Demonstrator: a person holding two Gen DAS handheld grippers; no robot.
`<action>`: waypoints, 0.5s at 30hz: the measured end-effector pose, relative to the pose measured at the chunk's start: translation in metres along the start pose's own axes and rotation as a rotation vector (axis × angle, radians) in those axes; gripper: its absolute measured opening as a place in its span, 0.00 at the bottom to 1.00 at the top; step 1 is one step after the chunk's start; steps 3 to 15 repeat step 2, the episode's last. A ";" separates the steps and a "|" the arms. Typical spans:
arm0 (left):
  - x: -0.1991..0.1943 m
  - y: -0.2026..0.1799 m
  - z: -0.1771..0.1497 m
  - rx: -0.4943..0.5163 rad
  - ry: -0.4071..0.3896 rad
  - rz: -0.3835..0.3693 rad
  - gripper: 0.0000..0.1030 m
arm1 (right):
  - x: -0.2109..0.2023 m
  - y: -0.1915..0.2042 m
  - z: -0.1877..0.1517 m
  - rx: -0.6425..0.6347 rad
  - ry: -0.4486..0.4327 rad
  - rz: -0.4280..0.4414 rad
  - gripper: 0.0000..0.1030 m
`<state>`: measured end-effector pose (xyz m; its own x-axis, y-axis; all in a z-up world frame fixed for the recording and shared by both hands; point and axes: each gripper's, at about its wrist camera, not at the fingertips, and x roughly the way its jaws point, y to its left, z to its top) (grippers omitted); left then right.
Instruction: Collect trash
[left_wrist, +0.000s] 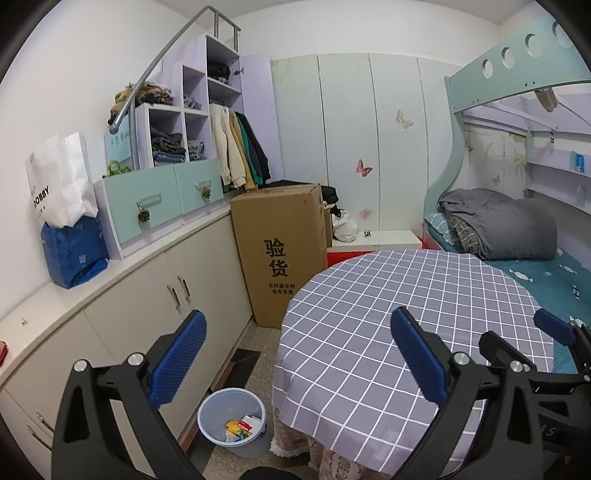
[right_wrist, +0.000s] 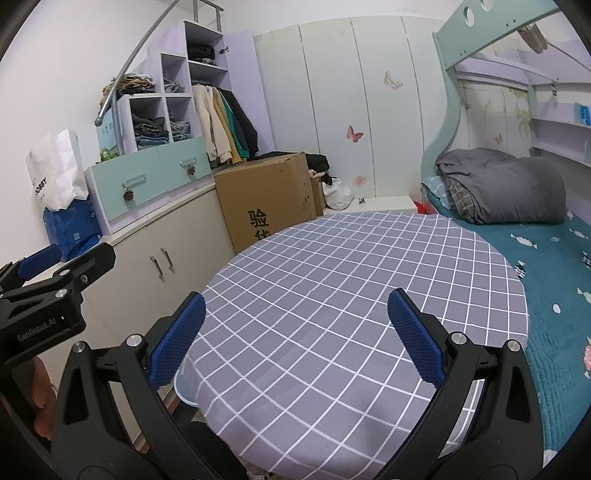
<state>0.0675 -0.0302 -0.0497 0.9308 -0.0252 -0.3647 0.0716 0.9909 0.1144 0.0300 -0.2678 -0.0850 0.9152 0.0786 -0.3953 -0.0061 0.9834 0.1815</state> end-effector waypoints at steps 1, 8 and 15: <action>0.005 -0.002 0.001 0.000 0.008 0.001 0.95 | 0.002 -0.003 -0.001 0.001 0.004 -0.004 0.94; 0.010 -0.004 0.001 0.001 0.017 0.001 0.95 | 0.006 -0.006 0.000 0.002 0.012 -0.011 0.94; 0.010 -0.004 0.001 0.001 0.017 0.001 0.95 | 0.006 -0.006 0.000 0.002 0.012 -0.011 0.94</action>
